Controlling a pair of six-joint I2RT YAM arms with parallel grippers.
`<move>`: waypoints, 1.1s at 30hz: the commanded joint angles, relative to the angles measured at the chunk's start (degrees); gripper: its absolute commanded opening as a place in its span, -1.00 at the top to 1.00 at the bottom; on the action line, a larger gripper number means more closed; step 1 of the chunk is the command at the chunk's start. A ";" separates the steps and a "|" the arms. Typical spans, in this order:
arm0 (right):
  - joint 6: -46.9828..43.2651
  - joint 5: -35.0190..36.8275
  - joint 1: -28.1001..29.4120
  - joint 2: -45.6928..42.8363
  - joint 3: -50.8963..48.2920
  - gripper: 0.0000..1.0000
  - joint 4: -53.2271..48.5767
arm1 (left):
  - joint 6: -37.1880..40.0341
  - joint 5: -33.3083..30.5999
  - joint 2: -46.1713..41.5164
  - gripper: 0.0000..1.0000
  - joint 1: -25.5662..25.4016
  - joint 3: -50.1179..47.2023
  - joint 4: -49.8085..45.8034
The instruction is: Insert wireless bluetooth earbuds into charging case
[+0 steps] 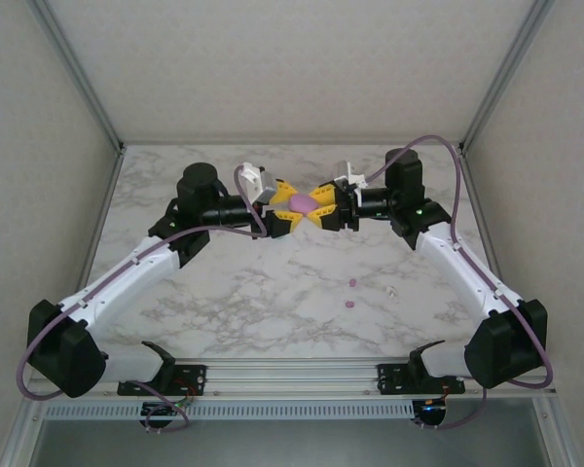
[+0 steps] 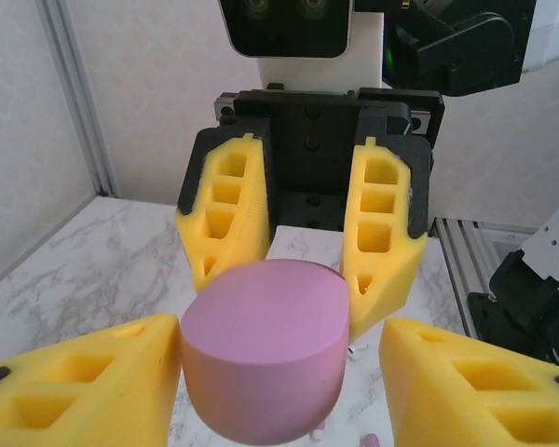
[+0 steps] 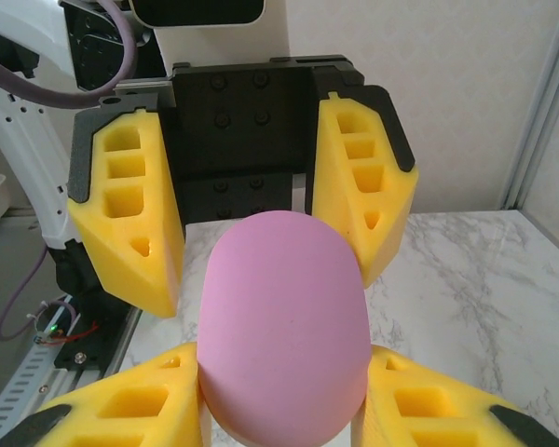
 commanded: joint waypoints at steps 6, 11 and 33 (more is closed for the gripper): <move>2.60 -0.52 0.58 -1.94 0.49 0.29 5.37 | 0.27 1.60 0.71 -0.16 0.39 2.12 -2.23; 2.95 0.05 0.61 -2.09 0.25 0.29 5.75 | -1.09 1.60 0.98 -0.15 0.28 2.07 -0.71; 1.71 1.22 0.97 -2.49 -0.75 0.27 6.22 | -3.55 1.62 1.28 -0.03 -0.43 2.55 1.77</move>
